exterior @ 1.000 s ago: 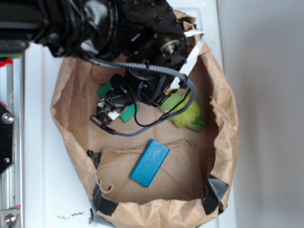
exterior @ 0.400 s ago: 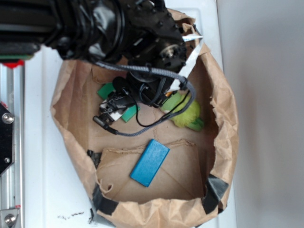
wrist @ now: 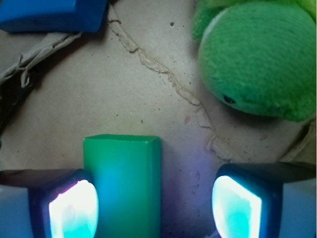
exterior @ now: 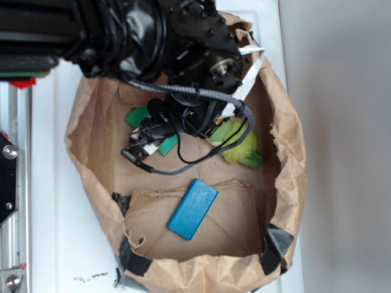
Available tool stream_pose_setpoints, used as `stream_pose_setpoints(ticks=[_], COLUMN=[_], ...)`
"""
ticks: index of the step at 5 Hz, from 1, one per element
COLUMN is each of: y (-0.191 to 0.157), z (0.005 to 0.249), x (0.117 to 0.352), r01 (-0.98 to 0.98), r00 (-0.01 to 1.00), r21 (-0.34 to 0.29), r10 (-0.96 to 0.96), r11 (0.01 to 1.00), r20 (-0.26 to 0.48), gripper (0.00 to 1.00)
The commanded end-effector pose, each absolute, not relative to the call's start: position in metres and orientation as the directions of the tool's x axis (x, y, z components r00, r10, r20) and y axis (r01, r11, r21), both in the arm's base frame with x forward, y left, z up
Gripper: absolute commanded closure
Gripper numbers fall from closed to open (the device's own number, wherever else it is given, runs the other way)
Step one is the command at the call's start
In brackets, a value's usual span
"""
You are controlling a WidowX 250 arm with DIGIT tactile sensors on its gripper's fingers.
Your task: Grab the green block.
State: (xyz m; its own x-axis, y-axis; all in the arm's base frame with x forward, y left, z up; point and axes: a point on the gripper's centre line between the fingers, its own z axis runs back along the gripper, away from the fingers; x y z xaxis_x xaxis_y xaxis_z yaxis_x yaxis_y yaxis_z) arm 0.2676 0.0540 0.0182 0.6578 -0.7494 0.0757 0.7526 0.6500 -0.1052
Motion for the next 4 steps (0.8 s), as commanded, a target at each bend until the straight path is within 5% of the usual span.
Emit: stream_pose_setpoints(ticks=[1, 4], y=[0.045, 0.043], z=[0.012, 0.027], x=[0.258, 0.231], r01=[0.767, 0.793], r00=[0.639, 0.602], r21=[-0.13, -0.163], r10=[-0.768, -0.796], r11=[0.629, 0.587], r20=[0.049, 0.063], gripper=[0.0, 0.0])
